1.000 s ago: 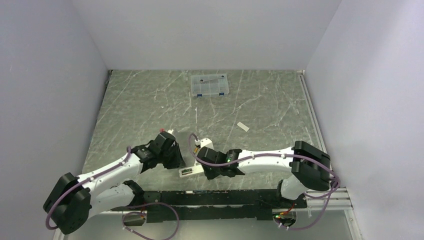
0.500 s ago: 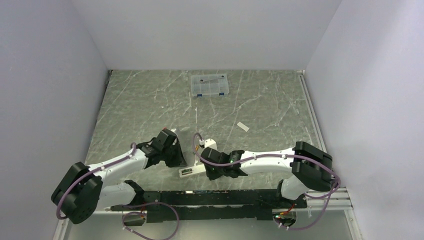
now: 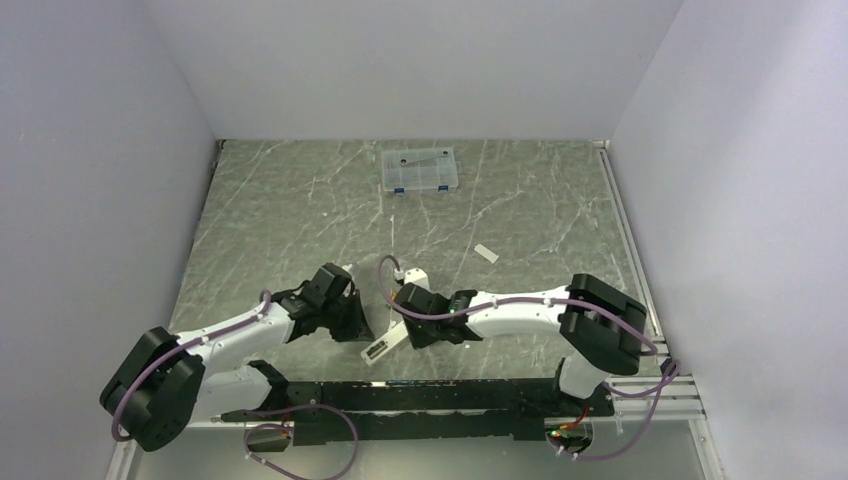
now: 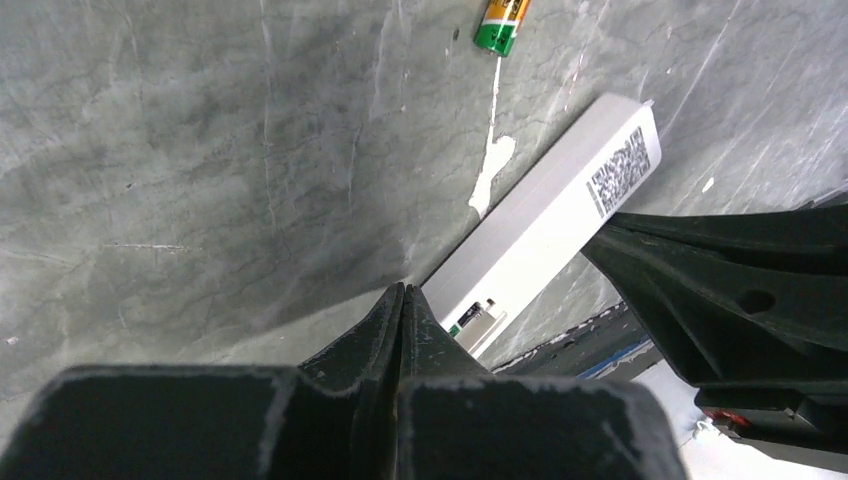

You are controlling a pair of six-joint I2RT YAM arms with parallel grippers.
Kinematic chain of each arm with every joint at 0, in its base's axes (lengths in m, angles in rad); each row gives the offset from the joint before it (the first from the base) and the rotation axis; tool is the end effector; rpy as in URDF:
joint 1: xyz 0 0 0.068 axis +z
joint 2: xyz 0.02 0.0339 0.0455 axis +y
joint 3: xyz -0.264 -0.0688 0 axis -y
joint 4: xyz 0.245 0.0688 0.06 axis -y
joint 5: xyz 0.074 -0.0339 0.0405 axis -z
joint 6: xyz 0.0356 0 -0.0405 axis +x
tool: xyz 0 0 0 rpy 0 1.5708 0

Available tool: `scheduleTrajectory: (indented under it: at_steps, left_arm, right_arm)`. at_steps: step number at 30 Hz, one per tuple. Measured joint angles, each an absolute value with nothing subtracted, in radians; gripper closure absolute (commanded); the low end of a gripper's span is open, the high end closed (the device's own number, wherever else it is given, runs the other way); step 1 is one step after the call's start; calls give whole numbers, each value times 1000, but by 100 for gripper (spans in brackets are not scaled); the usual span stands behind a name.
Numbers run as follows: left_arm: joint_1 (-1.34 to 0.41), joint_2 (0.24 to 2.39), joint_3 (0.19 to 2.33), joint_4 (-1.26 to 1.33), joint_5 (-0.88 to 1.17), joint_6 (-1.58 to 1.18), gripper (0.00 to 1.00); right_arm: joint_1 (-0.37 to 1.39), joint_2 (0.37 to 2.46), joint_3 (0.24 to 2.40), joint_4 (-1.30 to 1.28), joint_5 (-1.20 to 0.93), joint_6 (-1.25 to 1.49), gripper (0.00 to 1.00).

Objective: Load the batteries into the remote control
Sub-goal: Adjust the remote control at the center of the board.

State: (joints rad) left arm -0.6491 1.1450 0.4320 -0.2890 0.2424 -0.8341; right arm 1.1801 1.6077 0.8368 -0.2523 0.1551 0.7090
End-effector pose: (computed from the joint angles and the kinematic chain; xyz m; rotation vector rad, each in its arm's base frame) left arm 0.1494 -0.1241 0.1476 -0.1578 2.7703 -0.7966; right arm 0.1209 0.2791 0.1564 -0.5637 2.5971 0.4836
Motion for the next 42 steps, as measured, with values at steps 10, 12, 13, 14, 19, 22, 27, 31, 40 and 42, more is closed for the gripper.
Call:
scheduleTrajectory:
  at_steps: [10, 12, 13, 14, 19, 22, 27, 31, 40, 42]
  left_arm:
    - [-649, 1089, 411, -282, 273, -863, 95]
    - [-649, 1081, 395, -265, 287, -878, 96]
    - [-649, 1081, 387, -255, 294, -882, 96]
    - [-649, 1082, 378, -244, 301, -888, 96]
    - [-651, 1098, 339, -191, 332, -922, 97]
    - [-656, 1114, 326, -161, 343, -939, 98]
    - [-673, 1124, 314, -118, 347, -964, 98]
    - [-691, 1124, 311, -82, 348, -991, 98]
    - [-727, 1118, 290, -29, 344, -1040, 98]
    - [-730, 1103, 286, -34, 341, -1042, 98]
  right_arm:
    - [1165, 1703, 939, -249, 115, 627, 93]
    - [1160, 1716, 956, -251, 103, 610, 93]
    - [1158, 1724, 967, -253, 100, 601, 93]
    - [1156, 1731, 978, -254, 97, 591, 93]
    - [1140, 1746, 1015, -264, 94, 546, 92]
    - [1127, 1749, 1029, -268, 92, 521, 92]
    - [1104, 1769, 1049, -268, 52, 489, 90]
    - [1087, 1808, 1068, -262, 8, 474, 90]
    - [1070, 1839, 1125, -267, -17, 463, 75]
    - [1067, 1839, 1139, -273, 1, 464, 69]
